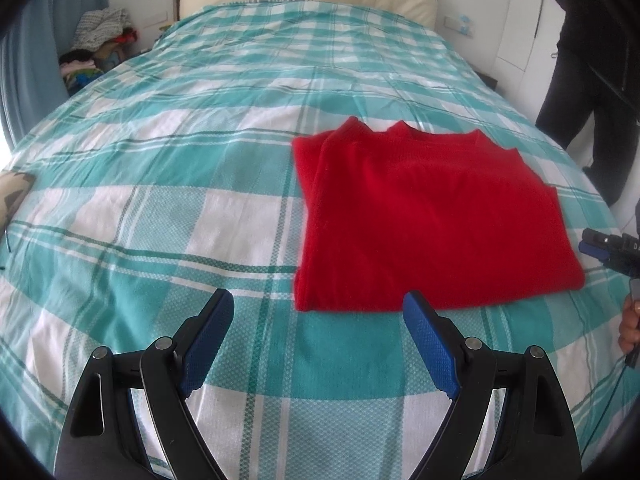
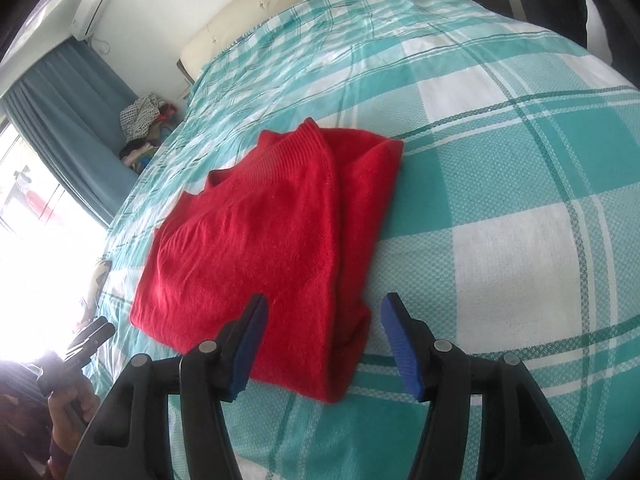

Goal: Fold small clothes
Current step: 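Pinch the sweater edge with the right tool, then fold the pinched edge over the sweater with the right tool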

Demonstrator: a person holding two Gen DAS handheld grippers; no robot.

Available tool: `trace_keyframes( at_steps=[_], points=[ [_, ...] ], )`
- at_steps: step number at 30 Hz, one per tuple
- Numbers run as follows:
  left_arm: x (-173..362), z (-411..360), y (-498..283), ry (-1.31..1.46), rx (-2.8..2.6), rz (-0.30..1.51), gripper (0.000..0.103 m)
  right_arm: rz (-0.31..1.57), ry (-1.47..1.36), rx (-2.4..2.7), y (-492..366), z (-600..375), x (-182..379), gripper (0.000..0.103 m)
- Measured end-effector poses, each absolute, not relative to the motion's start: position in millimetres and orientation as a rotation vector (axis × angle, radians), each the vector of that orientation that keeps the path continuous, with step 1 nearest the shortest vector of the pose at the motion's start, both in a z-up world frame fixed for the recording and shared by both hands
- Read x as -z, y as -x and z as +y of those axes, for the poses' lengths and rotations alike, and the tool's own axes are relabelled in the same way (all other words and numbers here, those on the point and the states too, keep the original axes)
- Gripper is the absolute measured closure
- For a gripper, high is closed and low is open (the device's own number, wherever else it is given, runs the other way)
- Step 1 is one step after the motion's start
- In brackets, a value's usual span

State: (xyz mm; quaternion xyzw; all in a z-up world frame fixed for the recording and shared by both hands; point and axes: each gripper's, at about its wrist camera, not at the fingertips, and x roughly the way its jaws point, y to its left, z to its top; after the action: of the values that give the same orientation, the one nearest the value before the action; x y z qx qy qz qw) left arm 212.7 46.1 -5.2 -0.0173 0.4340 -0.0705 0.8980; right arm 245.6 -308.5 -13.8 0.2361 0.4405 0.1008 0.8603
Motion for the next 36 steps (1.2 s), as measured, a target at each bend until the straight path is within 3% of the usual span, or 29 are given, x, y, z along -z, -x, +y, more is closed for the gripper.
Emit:
trace_keyframes(
  at_steps=[3, 11, 12, 14, 15, 21, 27, 36],
  points=[
    [9, 47, -216, 0.086, 0.177, 0.933, 0.015, 0.911, -0.493, -0.211, -254, -312, 16, 0.039],
    [6, 41, -211, 0.014, 0.155, 0.913, 0.015, 0.91, -0.677, -0.253, -300, -332, 51, 0.038],
    [6, 44, -212, 0.02, 0.156, 0.916, 0.015, 0.92, -0.672, -0.252, -304, -330, 53, 0.041],
    [6, 50, -213, 0.062, 0.169, 0.938, 0.015, 0.954, -0.649, -0.294, -312, -320, 55, 0.063],
    [7, 54, -214, 0.094, 0.176, 0.95, 0.015, 0.993, -0.619, -0.3, -316, -314, 55, 0.088],
    [0, 88, -212, 0.271, 0.17, 0.963, 0.015, 0.983, -0.5, -0.261, -326, -269, -12, 0.091],
    [-6, 121, -212, 0.374, 0.134, 0.95, 0.015, 0.982, -0.37, -0.37, -357, -159, -66, 0.092],
    [-7, 158, -212, 0.464, 0.081, 0.926, 0.015, 1.061, -0.223, -0.434, -387, -4, -17, 0.092]
  ],
)
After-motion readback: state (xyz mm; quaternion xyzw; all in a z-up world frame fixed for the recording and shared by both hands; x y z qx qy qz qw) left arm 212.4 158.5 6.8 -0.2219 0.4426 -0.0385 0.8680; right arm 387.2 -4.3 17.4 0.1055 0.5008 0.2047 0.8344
